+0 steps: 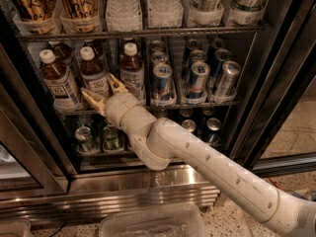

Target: Pick blue plastic bottle from middle shelf of fridge

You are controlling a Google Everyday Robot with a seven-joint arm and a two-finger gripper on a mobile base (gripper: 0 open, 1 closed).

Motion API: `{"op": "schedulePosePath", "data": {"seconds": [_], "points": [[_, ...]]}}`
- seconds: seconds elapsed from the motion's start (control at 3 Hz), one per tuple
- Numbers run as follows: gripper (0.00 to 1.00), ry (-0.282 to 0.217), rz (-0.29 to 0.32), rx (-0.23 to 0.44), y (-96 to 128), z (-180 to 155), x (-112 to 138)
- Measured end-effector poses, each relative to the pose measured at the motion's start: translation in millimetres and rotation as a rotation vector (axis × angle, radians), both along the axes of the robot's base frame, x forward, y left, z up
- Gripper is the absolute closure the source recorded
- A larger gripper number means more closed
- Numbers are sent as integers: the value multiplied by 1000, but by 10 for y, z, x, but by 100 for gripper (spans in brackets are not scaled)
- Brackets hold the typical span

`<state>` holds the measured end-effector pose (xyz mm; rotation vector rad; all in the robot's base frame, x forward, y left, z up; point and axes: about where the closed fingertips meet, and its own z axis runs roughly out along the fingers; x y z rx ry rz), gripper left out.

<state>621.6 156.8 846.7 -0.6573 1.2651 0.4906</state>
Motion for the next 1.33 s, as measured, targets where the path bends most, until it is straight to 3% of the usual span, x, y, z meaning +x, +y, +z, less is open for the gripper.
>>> {"op": "schedulePosePath", "data": {"seconds": [0.67, 1.0, 1.33], "points": [[92, 0, 0, 0, 0, 0, 0], [100, -71, -13, 24, -33, 199, -17], [100, -115, -25, 36, -77, 325, -29]]}}
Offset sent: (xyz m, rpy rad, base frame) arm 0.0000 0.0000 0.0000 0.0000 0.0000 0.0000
